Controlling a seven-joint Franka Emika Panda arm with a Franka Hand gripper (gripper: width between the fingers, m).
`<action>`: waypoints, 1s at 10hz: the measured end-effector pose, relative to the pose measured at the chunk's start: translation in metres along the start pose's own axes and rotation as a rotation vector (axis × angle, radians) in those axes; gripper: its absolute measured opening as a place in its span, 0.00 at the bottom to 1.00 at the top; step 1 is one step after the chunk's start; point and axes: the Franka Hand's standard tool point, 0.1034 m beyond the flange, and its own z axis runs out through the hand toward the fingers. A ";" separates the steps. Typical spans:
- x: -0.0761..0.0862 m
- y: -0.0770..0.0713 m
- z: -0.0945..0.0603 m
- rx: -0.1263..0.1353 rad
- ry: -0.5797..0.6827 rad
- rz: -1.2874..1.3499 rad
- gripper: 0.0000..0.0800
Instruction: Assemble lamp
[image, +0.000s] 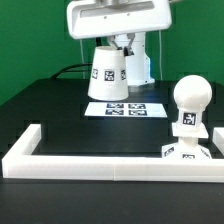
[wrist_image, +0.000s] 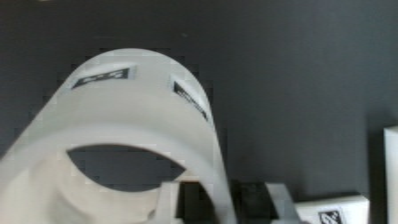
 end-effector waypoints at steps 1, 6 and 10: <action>0.011 -0.017 -0.011 0.001 -0.002 0.011 0.06; 0.015 -0.015 -0.013 0.000 -0.007 0.010 0.06; 0.038 -0.051 -0.032 0.008 0.018 -0.006 0.06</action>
Offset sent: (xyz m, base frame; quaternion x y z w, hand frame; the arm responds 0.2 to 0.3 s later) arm 0.0000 0.0000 0.0000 0.0000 0.0000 0.0000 1.0000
